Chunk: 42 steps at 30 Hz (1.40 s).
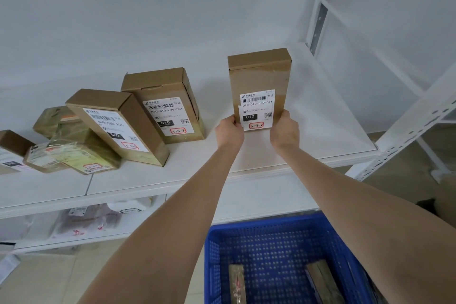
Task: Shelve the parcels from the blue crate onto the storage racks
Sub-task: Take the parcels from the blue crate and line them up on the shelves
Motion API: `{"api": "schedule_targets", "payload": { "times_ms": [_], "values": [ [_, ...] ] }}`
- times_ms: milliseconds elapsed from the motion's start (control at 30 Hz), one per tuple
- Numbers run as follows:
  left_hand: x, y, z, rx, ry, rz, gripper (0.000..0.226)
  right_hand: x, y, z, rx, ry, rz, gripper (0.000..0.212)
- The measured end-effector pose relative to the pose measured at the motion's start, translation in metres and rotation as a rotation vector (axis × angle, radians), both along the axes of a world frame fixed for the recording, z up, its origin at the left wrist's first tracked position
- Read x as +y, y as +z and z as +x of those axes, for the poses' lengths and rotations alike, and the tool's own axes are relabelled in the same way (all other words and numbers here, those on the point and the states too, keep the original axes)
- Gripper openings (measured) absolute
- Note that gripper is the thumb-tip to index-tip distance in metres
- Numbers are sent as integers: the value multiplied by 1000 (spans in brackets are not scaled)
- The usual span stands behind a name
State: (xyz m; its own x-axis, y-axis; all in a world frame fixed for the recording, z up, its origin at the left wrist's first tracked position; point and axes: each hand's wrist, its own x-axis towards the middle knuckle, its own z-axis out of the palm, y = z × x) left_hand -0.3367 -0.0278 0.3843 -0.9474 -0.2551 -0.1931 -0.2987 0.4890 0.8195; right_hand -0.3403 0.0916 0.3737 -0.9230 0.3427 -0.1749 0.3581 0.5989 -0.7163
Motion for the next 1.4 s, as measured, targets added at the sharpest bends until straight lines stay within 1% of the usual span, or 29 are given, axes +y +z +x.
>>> {"api": "schedule_targets", "payload": {
  "times_ms": [300,533,733,867,967,1067,1167,1267,1333,1400],
  "values": [
    [-2,-1,1,-9,-43,-9,33,0,0,1,-2,4,-14,38],
    [-2,-7,5,-16,-89,-63,40,2,0,3,24,32,-94,43],
    [0,-9,6,-29,-109,-119,37,4,-2,4,21,54,-99,47],
    [-1,-8,8,-27,-121,-145,36,7,-1,7,-3,65,-53,55],
    [-5,-7,14,-60,-89,-117,48,9,0,14,-27,70,-13,61],
    [-11,-8,31,-1,-26,-93,44,12,-2,29,-41,65,59,65],
    [-14,-9,60,133,43,-60,32,14,-3,57,35,54,132,59],
    [-10,-18,97,232,18,-58,21,14,-14,101,225,93,237,48],
    [-3,-29,120,233,-30,-76,17,16,-28,128,291,128,292,42],
    [3,-45,139,178,-59,-80,17,18,-45,148,293,164,302,39]
  ]
}}
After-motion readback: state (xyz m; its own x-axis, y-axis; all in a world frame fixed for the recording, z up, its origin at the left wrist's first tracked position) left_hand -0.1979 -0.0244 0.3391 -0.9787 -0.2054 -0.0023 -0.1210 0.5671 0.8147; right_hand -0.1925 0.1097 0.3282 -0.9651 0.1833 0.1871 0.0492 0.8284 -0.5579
